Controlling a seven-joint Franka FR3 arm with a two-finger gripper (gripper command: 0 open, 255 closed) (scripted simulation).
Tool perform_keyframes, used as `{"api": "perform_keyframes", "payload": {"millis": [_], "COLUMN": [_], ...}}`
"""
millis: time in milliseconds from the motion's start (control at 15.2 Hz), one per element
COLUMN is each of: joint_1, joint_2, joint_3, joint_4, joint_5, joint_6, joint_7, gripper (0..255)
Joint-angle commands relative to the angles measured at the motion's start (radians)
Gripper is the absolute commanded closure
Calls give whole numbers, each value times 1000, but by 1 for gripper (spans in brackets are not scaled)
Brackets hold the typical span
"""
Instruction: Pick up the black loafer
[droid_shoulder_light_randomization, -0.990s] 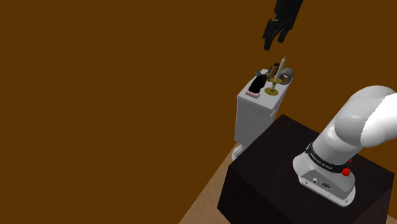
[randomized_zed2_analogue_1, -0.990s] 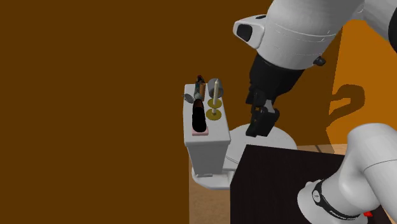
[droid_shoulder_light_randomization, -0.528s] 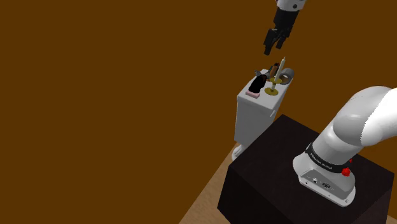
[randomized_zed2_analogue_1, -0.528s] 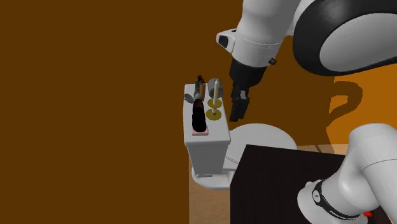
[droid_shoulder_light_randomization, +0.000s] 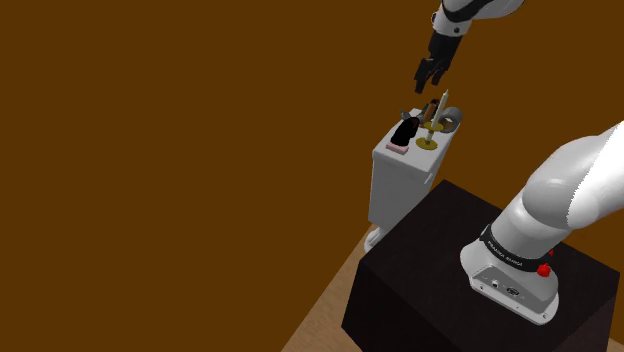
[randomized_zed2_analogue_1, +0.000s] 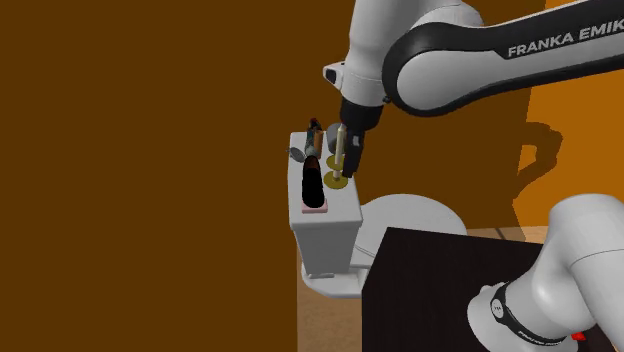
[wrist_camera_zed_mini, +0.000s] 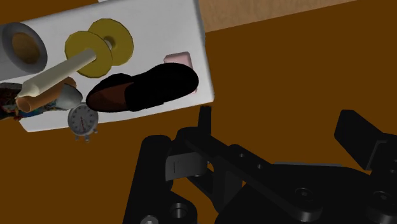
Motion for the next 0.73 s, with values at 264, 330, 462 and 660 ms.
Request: {"api": "perform_keyframes", "payload": {"millis": [264,330,462,660], "joint_1": [0,-1,-6,-28], "joint_2": [209,247,327,453], "joint_3": [-114,-131,-159,-186], "joint_4": [90,110,152,227], "joint_5": [86,110,163,257], "joint_6": [105,118,141,162], "joint_7": [-166,-198,-264,-367], "gripper": [0,0,0,0]}}
